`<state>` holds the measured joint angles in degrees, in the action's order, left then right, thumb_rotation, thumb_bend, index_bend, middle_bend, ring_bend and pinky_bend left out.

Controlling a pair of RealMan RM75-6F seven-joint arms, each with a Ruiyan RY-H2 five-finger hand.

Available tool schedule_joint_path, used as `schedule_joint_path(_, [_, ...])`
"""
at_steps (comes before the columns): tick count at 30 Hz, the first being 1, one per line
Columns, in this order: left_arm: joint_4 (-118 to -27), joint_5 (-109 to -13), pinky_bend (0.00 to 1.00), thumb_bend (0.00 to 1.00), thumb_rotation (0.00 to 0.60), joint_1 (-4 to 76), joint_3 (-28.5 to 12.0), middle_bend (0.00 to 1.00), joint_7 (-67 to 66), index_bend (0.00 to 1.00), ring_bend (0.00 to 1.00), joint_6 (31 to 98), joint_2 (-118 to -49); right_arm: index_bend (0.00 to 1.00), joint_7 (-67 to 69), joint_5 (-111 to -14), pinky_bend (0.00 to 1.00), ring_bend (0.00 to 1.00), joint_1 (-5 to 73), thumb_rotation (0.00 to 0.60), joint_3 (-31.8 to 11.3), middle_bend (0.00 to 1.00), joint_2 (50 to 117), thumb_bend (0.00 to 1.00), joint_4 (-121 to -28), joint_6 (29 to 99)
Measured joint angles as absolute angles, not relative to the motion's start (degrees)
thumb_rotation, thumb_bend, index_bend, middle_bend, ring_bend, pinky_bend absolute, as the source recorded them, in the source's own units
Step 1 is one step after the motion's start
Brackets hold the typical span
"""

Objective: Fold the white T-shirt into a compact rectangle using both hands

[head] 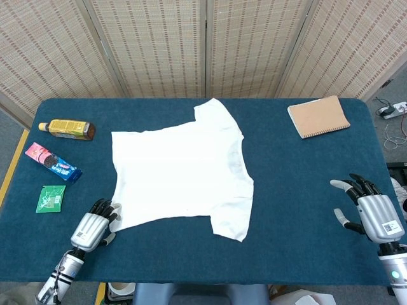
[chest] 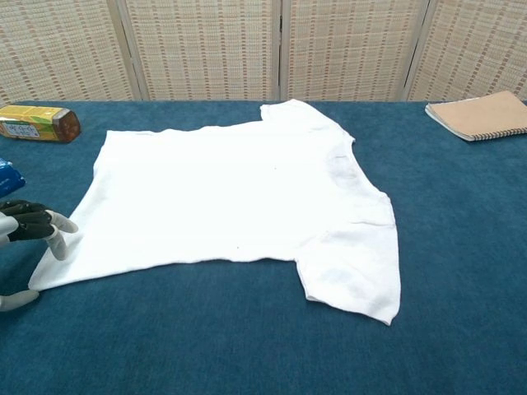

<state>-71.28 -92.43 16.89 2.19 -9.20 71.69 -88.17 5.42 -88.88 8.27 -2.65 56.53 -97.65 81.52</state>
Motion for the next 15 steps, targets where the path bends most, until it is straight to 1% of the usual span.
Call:
schedule_joint_path(6, [-71.0,-91.5,0.08,0.28,0.6,17.3,1.9,0.2,-10.3,0.49,0.12,71.0,-89.0,0.25,5.7,-88.7,0.19,0.12,7.9,0.6,-2.6,0.28,56.5,0.33,-97.4,81.8])
schedule_joint_path(15, [-70.7,-89.0,0.08,0.28,0.6,17.8,0.5,0.2,-11.5,0.51,0.12,70.5,-89.5,0.25,6.1,-88.5,0.19,0.12,7.8,0.6,-2.5,0.28,56.6,0.33,-97.0,81.6])
